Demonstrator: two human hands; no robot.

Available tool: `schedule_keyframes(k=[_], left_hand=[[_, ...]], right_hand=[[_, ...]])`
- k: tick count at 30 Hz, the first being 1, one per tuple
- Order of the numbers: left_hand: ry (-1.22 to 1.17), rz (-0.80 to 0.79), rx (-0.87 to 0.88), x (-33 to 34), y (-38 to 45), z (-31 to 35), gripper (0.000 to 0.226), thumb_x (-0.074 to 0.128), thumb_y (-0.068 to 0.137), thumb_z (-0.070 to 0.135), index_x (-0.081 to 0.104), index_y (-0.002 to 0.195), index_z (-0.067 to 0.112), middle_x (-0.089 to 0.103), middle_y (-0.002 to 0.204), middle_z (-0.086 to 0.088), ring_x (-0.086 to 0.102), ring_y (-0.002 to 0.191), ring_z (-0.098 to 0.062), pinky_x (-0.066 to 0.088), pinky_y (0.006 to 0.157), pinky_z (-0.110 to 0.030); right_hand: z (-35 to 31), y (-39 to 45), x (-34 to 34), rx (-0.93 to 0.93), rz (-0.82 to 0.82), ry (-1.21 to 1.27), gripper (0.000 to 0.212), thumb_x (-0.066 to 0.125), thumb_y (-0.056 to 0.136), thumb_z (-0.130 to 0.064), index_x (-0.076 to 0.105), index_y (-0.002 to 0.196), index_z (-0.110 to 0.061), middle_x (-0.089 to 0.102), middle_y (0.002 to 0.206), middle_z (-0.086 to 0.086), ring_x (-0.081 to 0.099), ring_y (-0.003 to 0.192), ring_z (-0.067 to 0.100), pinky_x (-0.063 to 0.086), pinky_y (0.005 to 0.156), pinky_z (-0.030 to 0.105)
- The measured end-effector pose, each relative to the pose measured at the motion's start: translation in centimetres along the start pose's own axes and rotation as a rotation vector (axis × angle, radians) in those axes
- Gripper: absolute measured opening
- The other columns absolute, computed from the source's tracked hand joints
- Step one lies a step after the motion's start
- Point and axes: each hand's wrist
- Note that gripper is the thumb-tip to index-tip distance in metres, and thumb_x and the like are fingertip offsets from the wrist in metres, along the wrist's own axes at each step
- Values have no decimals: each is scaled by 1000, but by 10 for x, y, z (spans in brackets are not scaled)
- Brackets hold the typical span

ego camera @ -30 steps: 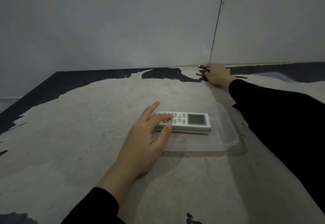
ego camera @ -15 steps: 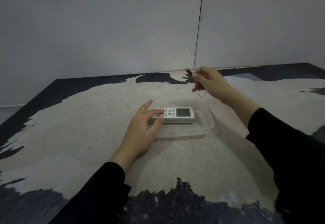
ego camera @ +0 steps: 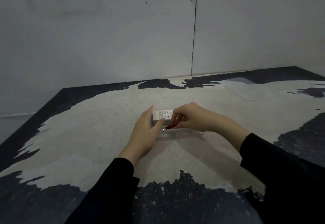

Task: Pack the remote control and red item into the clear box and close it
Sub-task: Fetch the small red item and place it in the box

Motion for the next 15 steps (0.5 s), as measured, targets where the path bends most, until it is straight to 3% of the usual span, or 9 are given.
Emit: schedule_keyframes(k=[2,4,8,15], left_hand=[[1,10,3,1,1,-1,59,51,91,31,29,143,13,39,147,-6,36,132,-15,25,98,-18],[7,23,13,1,1,-2,58,51,91,30,32,142,12,41,146,-7,37,131,-15,25,98,-19],[21,28,38,1,1,-3,57,50,91,31,32,142,13,40,146,-6,36,132,-15,24,100,-20],[49,36,59,2,3,-6,56,50,91,32,33,142,14,41,146,-4,36,132,-14,24,101,-20]], right_hand=[[-3,3,-3,-21,-24,-76,15,64,80,-15,67,95,-15,66,85,3,50,72,15,41,66,27],[-4,6,-4,-33,-14,-117,15,62,78,-11,67,92,-15,69,87,8,49,73,18,38,65,28],[-4,8,-8,-48,-12,-66,13,57,77,-4,66,85,-9,57,69,1,49,67,19,34,55,23],[3,7,-13,-38,-87,-200,14,63,79,-8,65,86,-21,57,80,-2,48,73,17,41,66,30]])
Point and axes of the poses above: each hand's wrist, its own y-axis towards the middle knuckle, its own x-axis out of the palm, z = x × y
